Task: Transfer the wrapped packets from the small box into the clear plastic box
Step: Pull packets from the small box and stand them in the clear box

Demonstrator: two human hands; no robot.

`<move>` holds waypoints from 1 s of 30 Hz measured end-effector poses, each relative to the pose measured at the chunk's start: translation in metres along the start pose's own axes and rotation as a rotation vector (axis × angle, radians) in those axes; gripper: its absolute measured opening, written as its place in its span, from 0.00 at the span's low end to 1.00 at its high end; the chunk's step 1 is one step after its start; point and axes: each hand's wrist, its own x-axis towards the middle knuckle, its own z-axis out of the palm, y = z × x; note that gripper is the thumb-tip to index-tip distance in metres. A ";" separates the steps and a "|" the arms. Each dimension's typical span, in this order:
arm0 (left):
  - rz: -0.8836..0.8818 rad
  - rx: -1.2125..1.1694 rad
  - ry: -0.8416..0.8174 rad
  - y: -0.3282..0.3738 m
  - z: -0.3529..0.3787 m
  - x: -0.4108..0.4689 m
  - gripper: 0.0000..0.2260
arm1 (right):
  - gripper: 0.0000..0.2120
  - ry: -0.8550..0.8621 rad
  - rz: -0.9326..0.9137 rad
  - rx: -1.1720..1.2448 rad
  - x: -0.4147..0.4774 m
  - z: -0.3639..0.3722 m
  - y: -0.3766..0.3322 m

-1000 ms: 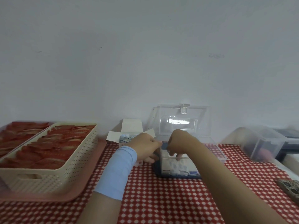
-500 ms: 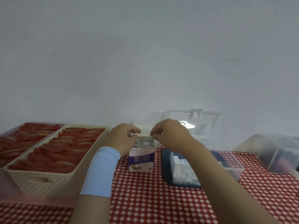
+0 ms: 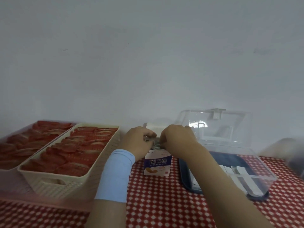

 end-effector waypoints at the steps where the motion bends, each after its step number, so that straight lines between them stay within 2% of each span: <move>1: 0.005 0.004 0.004 0.000 -0.001 0.000 0.13 | 0.06 0.008 -0.017 0.008 0.000 0.001 0.000; 4: 0.030 0.007 0.009 0.000 -0.003 -0.001 0.12 | 0.06 0.037 -0.023 0.075 -0.004 0.001 0.004; 9: 0.039 -0.006 0.033 -0.001 -0.002 -0.002 0.09 | 0.04 0.133 0.028 0.361 -0.011 -0.005 0.015; 13: 0.013 -0.079 0.074 -0.001 0.006 0.001 0.06 | 0.05 0.208 -0.020 0.538 -0.015 -0.004 0.018; 16: 0.000 -0.072 0.092 -0.001 0.010 0.003 0.03 | 0.10 0.151 -0.041 0.577 -0.018 -0.003 0.020; 18: 0.011 -0.069 0.102 0.000 0.010 0.003 0.03 | 0.09 0.128 -0.052 0.567 -0.017 -0.003 0.021; 20: 0.022 -0.116 0.127 0.002 0.007 0.002 0.02 | 0.07 0.184 -0.053 0.607 -0.018 -0.006 0.024; 23: 0.012 -0.281 0.165 0.008 0.002 0.002 0.03 | 0.05 0.319 -0.012 0.713 -0.019 -0.014 0.029; 26: -0.045 -0.653 0.177 0.009 -0.005 0.005 0.04 | 0.07 0.341 -0.006 0.860 -0.023 -0.025 0.033; 27: -0.071 -0.737 0.127 0.007 -0.007 0.005 0.06 | 0.08 0.319 -0.027 0.903 -0.025 -0.028 0.034; 30: -0.113 -0.980 -0.156 0.005 -0.013 -0.001 0.09 | 0.09 0.194 -0.127 1.046 -0.031 -0.035 0.033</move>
